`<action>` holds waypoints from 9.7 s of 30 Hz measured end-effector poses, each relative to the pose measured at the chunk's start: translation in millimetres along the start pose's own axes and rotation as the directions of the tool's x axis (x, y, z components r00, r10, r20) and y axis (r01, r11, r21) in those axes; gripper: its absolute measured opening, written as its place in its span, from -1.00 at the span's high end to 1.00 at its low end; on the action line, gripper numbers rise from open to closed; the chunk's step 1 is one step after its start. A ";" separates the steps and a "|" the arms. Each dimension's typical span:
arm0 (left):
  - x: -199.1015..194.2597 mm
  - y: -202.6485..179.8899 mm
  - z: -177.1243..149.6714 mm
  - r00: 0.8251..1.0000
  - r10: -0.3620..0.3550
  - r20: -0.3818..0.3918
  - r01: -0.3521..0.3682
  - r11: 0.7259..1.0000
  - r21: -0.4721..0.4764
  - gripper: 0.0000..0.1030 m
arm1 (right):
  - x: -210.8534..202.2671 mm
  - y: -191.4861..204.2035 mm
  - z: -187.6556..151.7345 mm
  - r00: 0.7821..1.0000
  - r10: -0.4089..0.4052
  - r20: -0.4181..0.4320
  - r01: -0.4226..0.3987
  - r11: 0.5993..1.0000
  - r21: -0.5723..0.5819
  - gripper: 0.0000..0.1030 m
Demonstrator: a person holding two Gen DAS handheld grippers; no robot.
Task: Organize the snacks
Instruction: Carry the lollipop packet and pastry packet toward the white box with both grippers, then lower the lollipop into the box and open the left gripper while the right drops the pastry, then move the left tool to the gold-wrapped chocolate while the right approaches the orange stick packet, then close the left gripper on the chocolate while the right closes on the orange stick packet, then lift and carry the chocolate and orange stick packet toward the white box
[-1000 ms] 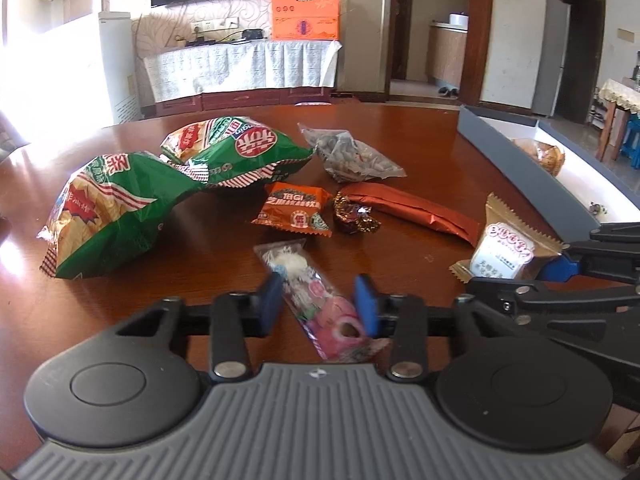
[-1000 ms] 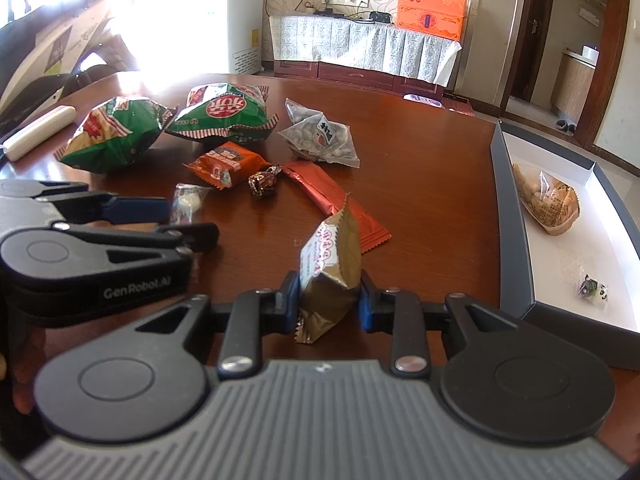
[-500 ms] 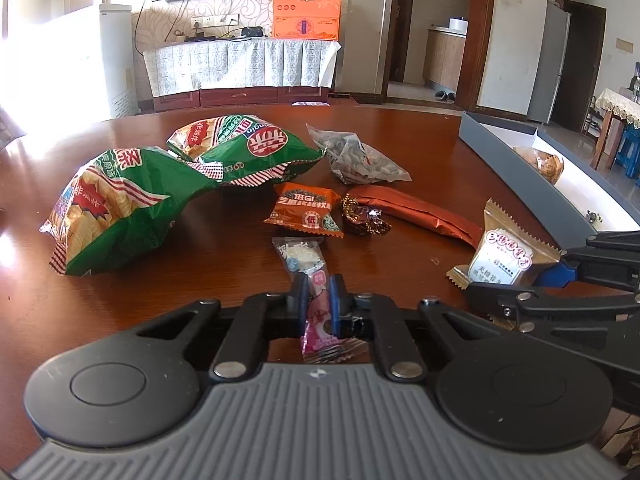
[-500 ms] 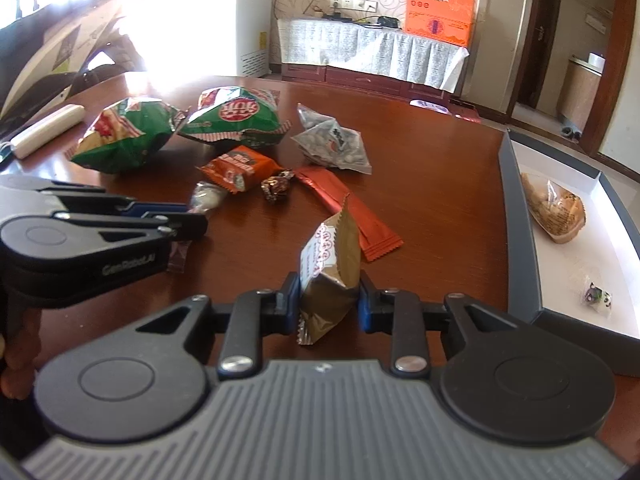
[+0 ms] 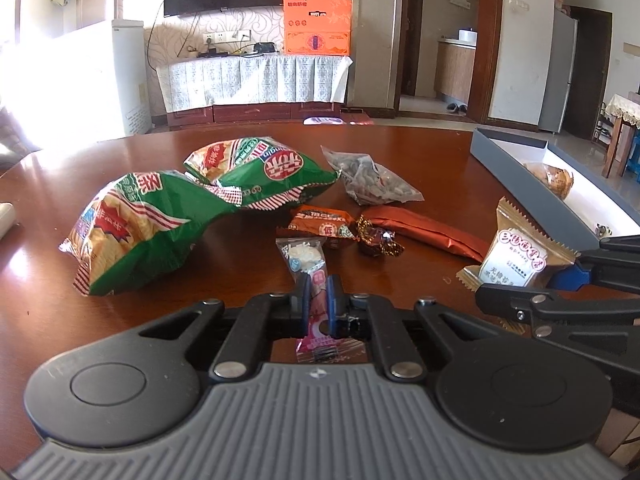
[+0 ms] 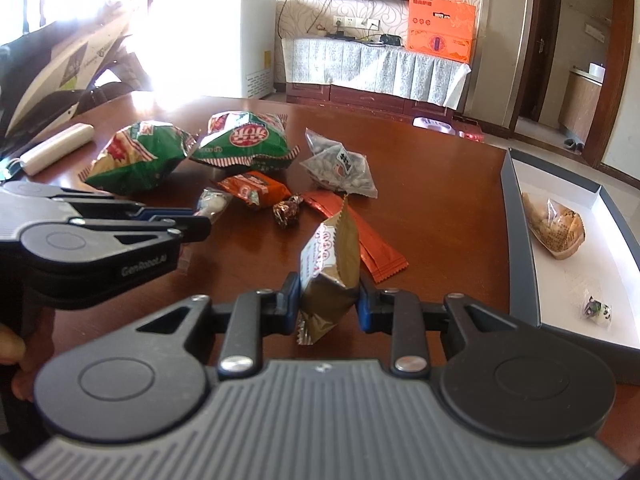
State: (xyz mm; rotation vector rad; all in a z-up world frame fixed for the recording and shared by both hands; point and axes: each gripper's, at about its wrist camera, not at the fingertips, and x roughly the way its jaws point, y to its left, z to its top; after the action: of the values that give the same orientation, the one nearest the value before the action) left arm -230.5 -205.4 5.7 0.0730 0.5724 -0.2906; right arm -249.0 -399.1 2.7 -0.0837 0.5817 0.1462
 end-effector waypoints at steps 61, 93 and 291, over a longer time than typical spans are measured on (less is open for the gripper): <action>4.5 -111.3 40.3 0.974 -0.199 0.107 0.175 0.964 0.199 0.79 | -43.5 -80.3 2.0 0.955 -0.232 0.185 0.181 0.950 0.256 0.39; 60.7 -179.5 65.8 0.943 -0.321 0.090 0.295 0.929 0.221 0.78 | -38.0 -132.6 -16.2 0.930 -0.352 0.110 0.297 0.891 0.343 0.39; 65.9 -4.7 28.1 0.997 -0.067 -0.032 0.070 0.994 0.088 0.48 | 30.3 -8.5 27.2 0.995 -0.096 0.016 0.096 0.995 -0.025 0.52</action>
State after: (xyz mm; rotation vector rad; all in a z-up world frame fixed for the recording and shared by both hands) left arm -164.3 -230.6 -6.5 0.1443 0.5911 -0.3825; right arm -208.0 -400.8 8.9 -0.1353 0.5600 0.0612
